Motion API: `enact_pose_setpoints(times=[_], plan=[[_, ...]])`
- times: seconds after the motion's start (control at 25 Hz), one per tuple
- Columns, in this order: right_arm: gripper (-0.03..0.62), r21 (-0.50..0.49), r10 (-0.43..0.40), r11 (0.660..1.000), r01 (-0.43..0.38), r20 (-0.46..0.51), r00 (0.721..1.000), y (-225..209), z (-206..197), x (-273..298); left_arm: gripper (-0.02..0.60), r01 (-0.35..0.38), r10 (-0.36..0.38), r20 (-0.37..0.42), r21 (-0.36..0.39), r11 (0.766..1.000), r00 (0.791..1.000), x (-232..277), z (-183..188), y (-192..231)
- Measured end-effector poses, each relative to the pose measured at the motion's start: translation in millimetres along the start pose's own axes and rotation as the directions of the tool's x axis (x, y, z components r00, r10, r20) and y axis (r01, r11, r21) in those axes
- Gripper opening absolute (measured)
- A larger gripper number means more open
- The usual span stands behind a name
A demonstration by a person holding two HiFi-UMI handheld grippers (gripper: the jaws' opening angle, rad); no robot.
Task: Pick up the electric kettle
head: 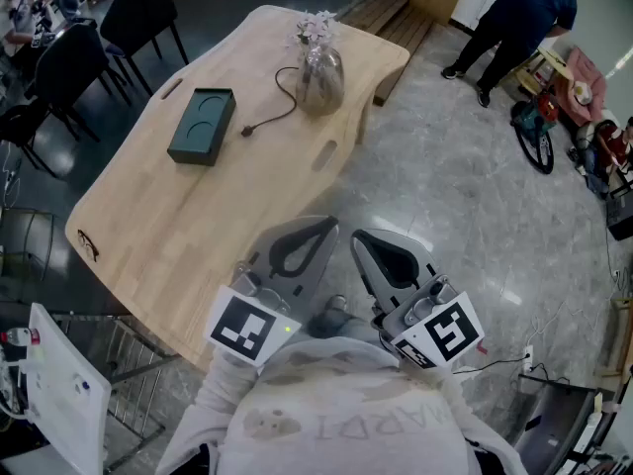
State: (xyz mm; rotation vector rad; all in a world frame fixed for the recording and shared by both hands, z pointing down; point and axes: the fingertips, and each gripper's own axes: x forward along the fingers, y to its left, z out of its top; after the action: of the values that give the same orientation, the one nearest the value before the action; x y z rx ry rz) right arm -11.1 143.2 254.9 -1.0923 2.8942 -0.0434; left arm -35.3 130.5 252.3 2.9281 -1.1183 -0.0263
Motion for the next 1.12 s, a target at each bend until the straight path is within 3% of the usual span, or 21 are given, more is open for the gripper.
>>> enact_pose_setpoints(times=[0.72, 1.12], plan=[[0.018, 0.028, -0.011, 1.0, 0.01, 0.025, 1.0, 12.4, 0.1, -3.0, 0.012, 0.028, -0.028, -0.011, -0.005, 1.0, 1.0, -9.4, -6.3, 0.2], [0.018, 0.028, -0.068, 0.997, 0.067, 0.04, 0.997, 16.0, -1.8, -12.9, 0.014, 0.135, -0.136, -0.013, -0.034, 0.99, 0.991, -5.1, -24.6, 4.0]])
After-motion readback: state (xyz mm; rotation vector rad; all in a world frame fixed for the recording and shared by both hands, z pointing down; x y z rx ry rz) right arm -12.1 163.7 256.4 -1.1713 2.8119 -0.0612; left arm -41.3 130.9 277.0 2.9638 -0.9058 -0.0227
